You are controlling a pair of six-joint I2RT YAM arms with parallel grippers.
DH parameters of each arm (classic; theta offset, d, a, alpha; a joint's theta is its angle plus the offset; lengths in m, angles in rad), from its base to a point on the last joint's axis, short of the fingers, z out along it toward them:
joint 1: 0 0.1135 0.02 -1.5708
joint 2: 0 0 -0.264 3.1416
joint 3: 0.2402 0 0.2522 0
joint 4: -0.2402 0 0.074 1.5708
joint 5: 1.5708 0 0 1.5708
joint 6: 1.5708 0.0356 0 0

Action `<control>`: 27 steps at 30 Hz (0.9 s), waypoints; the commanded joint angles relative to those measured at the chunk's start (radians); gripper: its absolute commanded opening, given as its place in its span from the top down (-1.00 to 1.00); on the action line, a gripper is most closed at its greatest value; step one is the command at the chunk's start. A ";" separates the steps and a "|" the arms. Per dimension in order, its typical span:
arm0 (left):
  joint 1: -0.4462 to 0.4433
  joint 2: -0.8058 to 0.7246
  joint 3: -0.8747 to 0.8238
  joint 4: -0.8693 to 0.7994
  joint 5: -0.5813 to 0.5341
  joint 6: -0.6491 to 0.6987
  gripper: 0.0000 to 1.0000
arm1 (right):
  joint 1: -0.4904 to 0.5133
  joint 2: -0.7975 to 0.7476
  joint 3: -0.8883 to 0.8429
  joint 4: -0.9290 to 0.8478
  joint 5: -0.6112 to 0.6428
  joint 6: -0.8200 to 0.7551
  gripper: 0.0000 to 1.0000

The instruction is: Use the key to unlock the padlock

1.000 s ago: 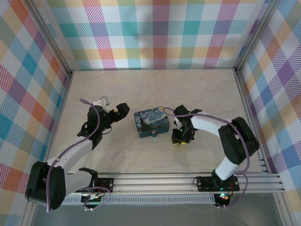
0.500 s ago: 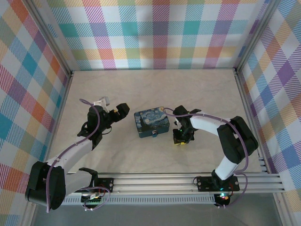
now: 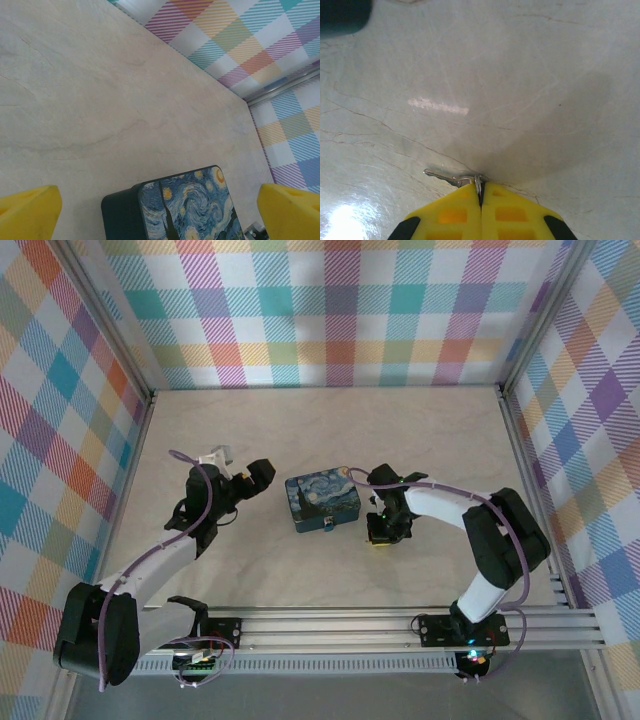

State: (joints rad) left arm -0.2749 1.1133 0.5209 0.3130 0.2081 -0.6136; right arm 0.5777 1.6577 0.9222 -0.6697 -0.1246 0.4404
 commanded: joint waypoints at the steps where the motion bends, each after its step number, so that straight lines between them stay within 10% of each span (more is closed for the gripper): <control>1: -0.011 -0.024 0.027 0.003 -0.008 0.004 -1.00 | 0.006 -0.034 -0.028 0.030 -0.005 0.032 1.00; 12: -0.048 -0.056 0.073 0.030 0.055 -0.031 -0.98 | 0.005 -0.296 -0.137 0.304 -0.100 0.280 1.00; 27: -0.327 0.160 0.282 0.091 0.113 -0.026 -0.51 | 0.005 -0.500 -0.160 0.730 -0.138 0.561 1.00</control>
State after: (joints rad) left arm -0.5682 1.2400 0.7628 0.3603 0.2966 -0.6392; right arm 0.5777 1.1633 0.7410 -0.0212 -0.2230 0.9508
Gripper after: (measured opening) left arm 0.761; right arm 0.066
